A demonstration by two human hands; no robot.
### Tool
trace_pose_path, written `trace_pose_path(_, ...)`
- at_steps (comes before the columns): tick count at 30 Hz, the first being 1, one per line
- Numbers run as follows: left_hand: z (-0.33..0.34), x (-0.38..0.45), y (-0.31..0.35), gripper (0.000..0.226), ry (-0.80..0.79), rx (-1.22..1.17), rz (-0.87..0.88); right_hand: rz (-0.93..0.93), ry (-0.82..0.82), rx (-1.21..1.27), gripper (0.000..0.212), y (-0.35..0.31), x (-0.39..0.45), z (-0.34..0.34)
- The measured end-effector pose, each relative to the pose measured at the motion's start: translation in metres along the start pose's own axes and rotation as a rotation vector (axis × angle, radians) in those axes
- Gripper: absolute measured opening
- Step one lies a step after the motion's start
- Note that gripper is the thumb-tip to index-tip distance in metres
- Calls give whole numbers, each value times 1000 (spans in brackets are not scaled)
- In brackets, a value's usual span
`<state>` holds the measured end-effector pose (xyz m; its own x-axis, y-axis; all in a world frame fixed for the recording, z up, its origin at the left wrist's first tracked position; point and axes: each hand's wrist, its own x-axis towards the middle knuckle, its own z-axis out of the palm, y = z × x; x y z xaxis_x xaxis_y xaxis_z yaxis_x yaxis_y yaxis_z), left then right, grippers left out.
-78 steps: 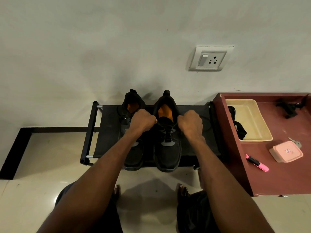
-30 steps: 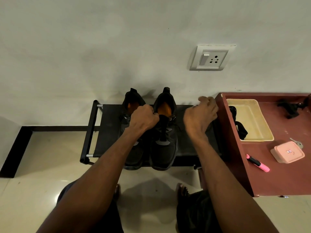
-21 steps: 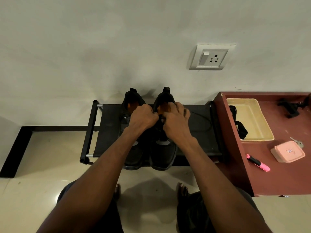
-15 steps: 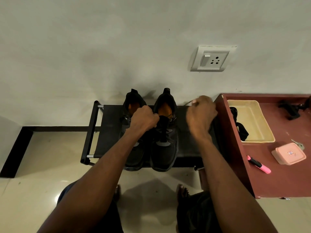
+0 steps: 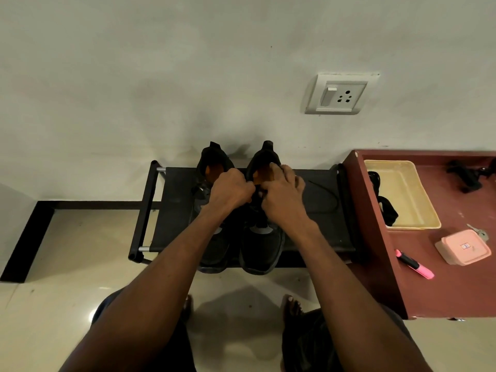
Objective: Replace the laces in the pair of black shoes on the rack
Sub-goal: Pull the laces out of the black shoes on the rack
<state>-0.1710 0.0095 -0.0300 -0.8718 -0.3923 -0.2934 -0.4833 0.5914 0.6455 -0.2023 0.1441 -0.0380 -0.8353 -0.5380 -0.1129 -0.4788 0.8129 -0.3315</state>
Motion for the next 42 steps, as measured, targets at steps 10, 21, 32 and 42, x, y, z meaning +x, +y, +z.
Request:
trace_pose_path(10, 1, 0, -5, 26, -2, -10, -10, 603, 479, -12, 61, 33, -1, -33)
trace_pose_path(21, 9, -1, -3, 31, 23, -14, -22, 557, 65, 407, 32, 15, 5, -13)
trace_pose_path(32, 27, -11, 2, 29, 105, 13, 256, 611, -5, 578, 25, 36, 14, -19)
trace_pose_path(42, 37, -2, -1, 19, -52, 60, 372, 567, 13, 501, 21, 33, 18, -11)
